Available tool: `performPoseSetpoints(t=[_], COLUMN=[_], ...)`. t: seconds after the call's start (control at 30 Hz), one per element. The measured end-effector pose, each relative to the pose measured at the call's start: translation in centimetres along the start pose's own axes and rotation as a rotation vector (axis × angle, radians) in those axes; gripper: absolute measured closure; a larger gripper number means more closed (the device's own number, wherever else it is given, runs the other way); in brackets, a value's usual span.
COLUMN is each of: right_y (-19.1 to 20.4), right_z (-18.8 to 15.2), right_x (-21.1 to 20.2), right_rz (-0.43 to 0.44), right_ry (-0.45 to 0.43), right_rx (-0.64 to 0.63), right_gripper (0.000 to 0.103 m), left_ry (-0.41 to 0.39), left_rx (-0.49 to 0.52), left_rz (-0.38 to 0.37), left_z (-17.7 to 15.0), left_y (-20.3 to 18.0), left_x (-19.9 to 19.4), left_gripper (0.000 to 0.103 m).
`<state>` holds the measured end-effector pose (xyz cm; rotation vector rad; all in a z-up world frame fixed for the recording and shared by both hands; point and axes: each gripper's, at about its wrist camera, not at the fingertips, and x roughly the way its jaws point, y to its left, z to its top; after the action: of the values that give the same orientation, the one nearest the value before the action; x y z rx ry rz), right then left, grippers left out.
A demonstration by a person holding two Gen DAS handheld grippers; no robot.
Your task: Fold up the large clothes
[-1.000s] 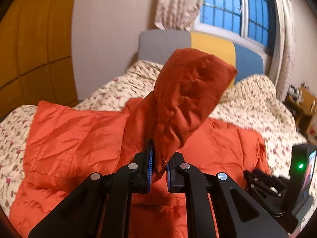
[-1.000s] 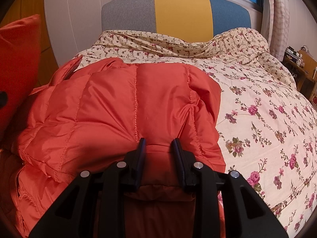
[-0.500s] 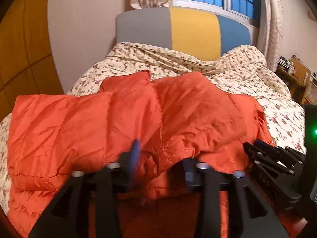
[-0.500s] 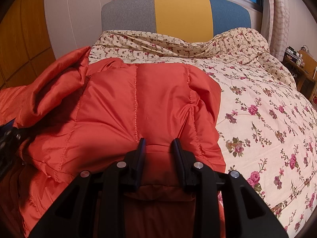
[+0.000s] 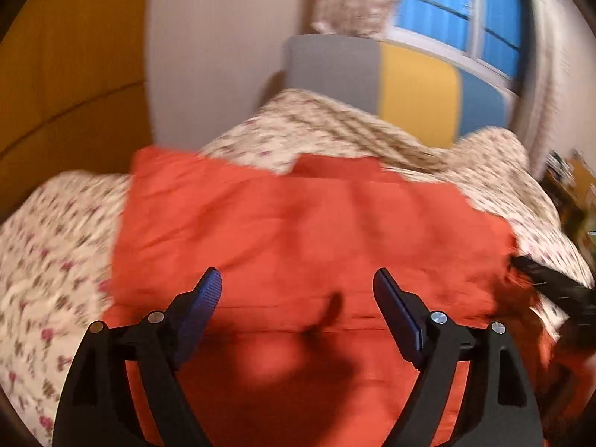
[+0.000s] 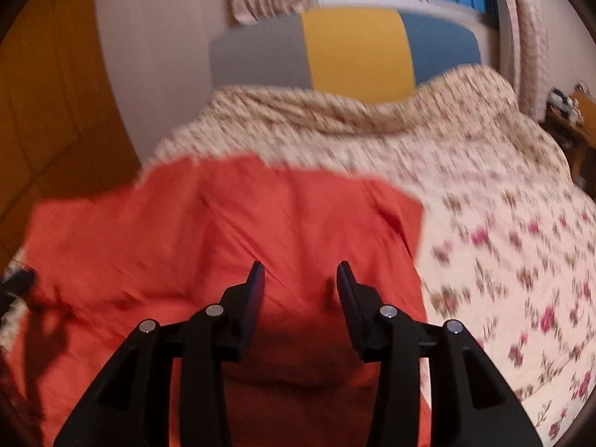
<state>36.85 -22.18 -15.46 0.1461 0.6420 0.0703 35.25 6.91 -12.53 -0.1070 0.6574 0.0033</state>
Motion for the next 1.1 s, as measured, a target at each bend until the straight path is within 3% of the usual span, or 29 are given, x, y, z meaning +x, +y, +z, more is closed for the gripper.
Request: performPoseSetpoints(t=[0.1,0.23,0.43,0.5,0.63,0.73,0.83,1.0,1.1], right_y=[3.4,8.5,8.4,8.7,9.0,8.3,7.5,6.6,5.3], right_z=[2.4,3.4,0.8,0.2,-0.2,-0.3,-0.3,-0.9,-1.4], right_x=[-0.4,4.0,8.7,9.0,9.9,10.1,9.6,6.1,3.1], right_rz=[0.076,0.108,0.112,0.106,0.097,0.106,0.121,0.14,0.159], right_ry=[-0.029,0.059,0.149,0.134,0.141,0.147,0.152,0.137,0.142], right_rx=[-0.042,-0.153,-0.051,-0.067,-0.088,-0.076,-0.063,-0.03,0.014], right_gripper=[0.061,0.061,0.055,0.055,0.054,0.054,0.054,0.043,0.043], left_ry=[0.04,0.048,0.107,0.147,0.154,0.147,0.151,0.137,0.15], left_rx=[-0.082,-0.095,-0.157,-0.205,-0.246,-0.239,-0.206,-0.189,-0.2], left_rz=[0.037,0.052,0.101,0.081,0.035,0.04,0.11,0.162,0.131], left_z=[0.9,2.5,3.7,3.4,2.4,2.2,2.1,-0.3,-2.0], left_y=[3.3,5.1,8.5,10.3,12.1,12.0,11.5,11.8,12.0], left_x=[1.7,3.7,7.9,9.6,11.2,11.1,10.1,4.8,1.9], left_gripper=[0.031,0.031,0.031,0.031,0.027,0.026,0.013,0.006,0.006])
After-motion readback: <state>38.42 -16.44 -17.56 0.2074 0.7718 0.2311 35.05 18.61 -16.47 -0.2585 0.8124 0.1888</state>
